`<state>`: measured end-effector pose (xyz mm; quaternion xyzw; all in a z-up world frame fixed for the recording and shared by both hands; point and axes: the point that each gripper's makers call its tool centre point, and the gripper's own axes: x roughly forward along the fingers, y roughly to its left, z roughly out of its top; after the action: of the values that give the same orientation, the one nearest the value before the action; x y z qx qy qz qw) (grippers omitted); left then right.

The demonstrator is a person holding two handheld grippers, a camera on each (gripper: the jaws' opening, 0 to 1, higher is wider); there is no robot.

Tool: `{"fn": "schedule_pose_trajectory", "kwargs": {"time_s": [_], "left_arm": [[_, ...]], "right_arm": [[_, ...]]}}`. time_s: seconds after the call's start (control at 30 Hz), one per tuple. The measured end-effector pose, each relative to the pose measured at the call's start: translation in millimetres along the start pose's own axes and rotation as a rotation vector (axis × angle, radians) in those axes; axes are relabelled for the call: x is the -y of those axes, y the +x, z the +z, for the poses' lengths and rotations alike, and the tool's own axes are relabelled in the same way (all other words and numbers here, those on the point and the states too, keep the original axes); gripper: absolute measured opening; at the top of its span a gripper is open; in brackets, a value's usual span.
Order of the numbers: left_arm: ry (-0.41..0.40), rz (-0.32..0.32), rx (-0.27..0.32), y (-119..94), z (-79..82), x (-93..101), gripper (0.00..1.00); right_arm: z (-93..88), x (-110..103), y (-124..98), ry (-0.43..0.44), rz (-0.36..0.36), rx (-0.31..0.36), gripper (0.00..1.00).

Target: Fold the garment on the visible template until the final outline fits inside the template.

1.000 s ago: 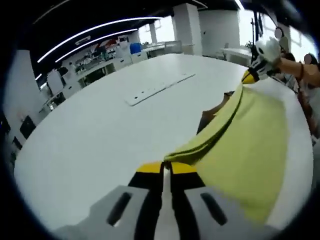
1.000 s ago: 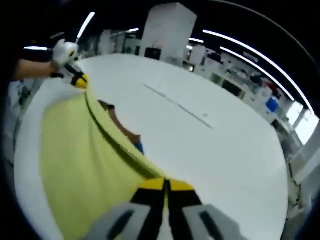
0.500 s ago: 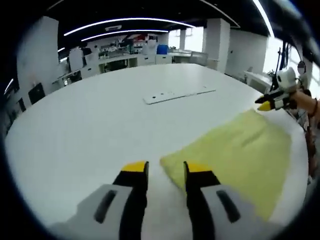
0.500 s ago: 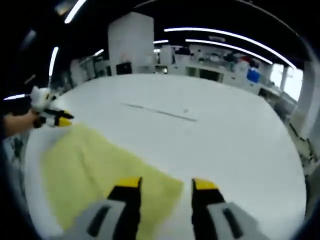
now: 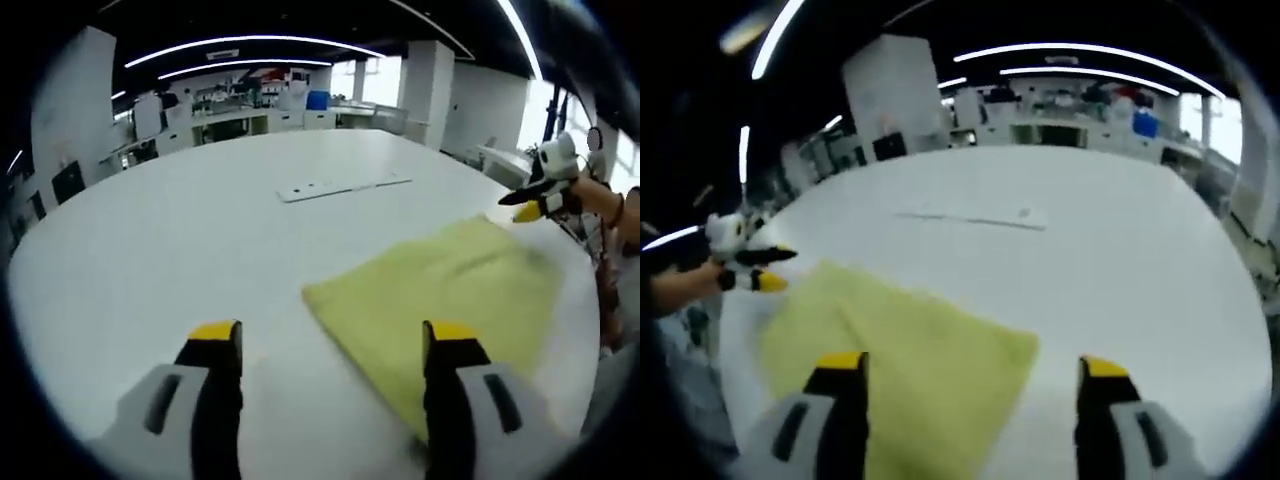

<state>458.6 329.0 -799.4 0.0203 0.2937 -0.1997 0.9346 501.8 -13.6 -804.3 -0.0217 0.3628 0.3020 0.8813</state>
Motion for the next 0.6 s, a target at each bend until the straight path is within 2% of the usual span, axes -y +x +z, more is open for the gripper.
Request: {"fn": "schedule_pose_trajectory", "kwargs": {"time_s": [0.2, 0.33, 0.6], "left_arm": [[0.011, -0.018, 0.010, -10.5, -1.3, 11.4, 0.85], [0.019, -0.045, 0.018, -19.0, -5.4, 26.3, 0.98], [0.052, -0.076, 0.006, -32.3, -18.1, 43.7, 0.99]], "right_arm": [[-17.0, -12.4, -12.8, -0.002, 0.022, -0.028, 0.89], [-25.0, -21.9, -23.5, -0.013, 0.040, -0.036, 0.90], [-46.1, -33.0, -40.9, -0.025, 0.055, -0.061, 0.90]]}}
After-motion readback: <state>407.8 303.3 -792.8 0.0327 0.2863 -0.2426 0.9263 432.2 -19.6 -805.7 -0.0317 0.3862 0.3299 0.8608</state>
